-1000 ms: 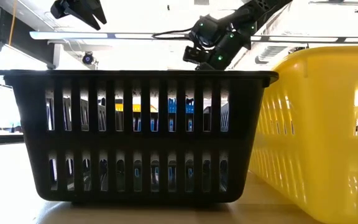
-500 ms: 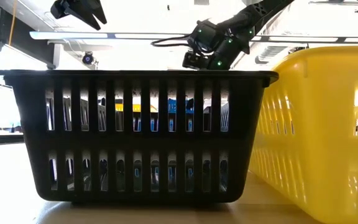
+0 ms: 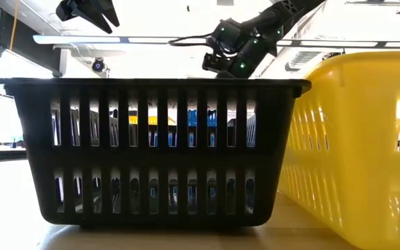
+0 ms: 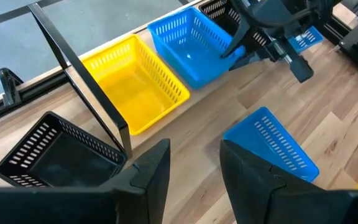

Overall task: Stack baskets on shelf by color
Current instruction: Put the bottom blue bin on the shelf, then stack the left yellow bin on top of the yellow bin on the shelf

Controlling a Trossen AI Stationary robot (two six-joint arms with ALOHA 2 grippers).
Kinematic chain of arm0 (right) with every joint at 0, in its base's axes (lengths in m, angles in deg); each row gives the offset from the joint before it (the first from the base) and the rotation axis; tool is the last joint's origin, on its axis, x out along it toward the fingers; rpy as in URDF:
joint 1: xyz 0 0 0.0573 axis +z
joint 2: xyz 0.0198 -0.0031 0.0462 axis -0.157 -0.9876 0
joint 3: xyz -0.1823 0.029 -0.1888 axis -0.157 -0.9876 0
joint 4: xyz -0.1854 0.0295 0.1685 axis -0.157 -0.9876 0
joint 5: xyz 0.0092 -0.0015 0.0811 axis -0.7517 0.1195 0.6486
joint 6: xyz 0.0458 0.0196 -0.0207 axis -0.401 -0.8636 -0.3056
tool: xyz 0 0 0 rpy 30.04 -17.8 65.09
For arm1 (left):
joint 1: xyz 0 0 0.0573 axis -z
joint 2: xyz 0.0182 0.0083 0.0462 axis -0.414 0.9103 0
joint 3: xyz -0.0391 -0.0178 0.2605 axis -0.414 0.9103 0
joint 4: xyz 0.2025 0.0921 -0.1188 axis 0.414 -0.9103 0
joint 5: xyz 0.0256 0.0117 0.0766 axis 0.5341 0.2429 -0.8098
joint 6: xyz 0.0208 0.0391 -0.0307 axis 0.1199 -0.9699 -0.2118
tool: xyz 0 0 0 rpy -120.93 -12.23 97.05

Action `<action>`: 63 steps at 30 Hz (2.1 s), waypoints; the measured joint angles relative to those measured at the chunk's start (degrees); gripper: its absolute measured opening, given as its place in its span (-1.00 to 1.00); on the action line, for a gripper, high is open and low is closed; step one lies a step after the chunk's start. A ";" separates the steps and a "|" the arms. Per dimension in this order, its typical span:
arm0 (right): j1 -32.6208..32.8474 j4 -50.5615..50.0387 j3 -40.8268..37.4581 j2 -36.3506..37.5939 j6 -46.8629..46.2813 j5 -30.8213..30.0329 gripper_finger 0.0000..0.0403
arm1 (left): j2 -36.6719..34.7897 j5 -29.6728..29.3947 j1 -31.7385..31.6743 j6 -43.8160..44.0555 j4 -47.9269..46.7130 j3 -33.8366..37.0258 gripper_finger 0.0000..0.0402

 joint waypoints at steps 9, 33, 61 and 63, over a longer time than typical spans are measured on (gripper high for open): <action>1.83 -4.19 2.33 -0.39 -1.26 -3.12 -0.53 | 0.00 0.03 0.00 -1.50 0.00 0.00 -0.36; 27.32 -0.46 2.35 9.38 -38.57 -1.39 -0.53 | 0.00 13.03 0.22 -8.07 -0.46 0.00 -0.36; 47.55 -26.32 22.20 1.31 -66.17 -19.62 -0.53 | 0.00 14.66 0.20 -12.07 -0.44 0.00 -0.36; 48.08 -29.39 22.20 1.31 -70.68 -19.65 -0.53 | 0.00 14.66 0.20 -12.07 -0.46 0.00 -0.36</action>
